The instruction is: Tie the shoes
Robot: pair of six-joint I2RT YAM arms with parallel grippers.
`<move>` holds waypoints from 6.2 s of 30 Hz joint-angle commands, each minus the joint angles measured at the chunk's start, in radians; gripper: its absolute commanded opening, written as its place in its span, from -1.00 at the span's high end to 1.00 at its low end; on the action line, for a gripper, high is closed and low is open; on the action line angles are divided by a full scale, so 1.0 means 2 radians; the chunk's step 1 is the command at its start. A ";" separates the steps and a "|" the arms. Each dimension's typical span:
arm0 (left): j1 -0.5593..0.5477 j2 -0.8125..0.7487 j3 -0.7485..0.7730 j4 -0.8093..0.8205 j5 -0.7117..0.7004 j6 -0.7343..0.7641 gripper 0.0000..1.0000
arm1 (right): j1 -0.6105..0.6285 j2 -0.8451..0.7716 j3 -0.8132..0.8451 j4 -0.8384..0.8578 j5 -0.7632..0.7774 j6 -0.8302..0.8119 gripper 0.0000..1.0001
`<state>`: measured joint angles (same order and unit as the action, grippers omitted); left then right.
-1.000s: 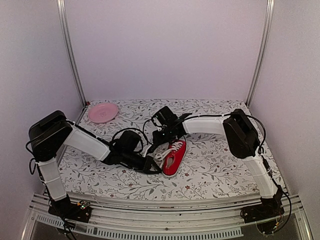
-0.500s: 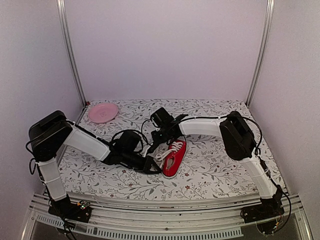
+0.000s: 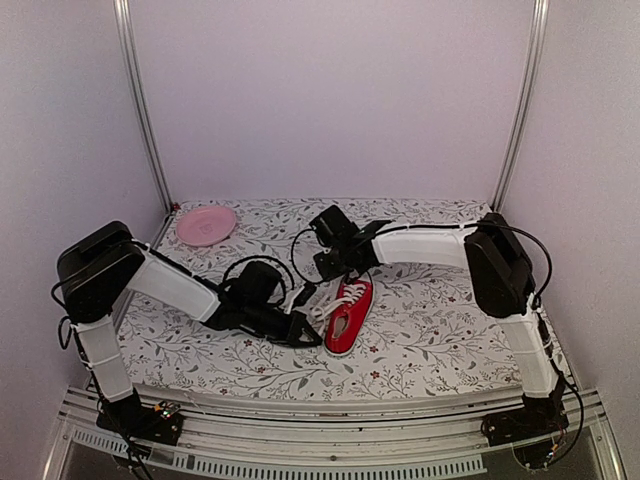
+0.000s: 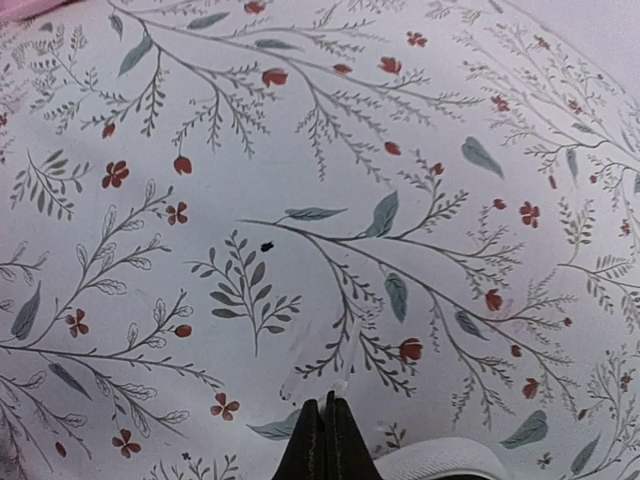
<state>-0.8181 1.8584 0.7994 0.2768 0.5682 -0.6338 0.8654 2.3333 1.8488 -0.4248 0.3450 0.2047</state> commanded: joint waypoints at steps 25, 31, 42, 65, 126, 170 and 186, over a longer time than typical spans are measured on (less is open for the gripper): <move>0.083 -0.023 0.050 -0.036 -0.129 0.032 1.00 | -0.155 -0.396 -0.446 0.042 0.077 0.080 0.97; 0.120 -0.009 0.073 -0.016 -0.158 0.022 1.00 | -0.174 -0.413 -0.477 0.048 0.063 0.095 0.97; 0.124 0.026 0.131 -0.004 -0.111 0.044 1.00 | -0.155 -0.541 -0.520 0.187 -0.179 0.061 0.96; 0.120 0.007 0.161 0.030 -0.005 0.120 1.00 | 0.064 -0.317 -0.266 0.236 -0.224 -0.018 -0.37; -0.012 -0.030 0.073 -0.037 -0.052 0.168 -0.11 | -0.072 -0.241 -0.245 0.174 -0.289 0.005 0.96; -0.016 -0.055 0.043 -0.066 -0.256 0.111 1.00 | -0.095 -0.410 -0.443 0.155 -0.144 0.129 0.96; 0.016 -0.056 -0.008 -0.047 -0.262 0.073 1.00 | -0.104 -0.424 -0.559 0.135 -0.144 0.220 0.96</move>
<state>-0.8009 1.7580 0.8131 0.1604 0.0414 -0.4690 0.6666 1.4773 0.7937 -0.1356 0.0429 0.5610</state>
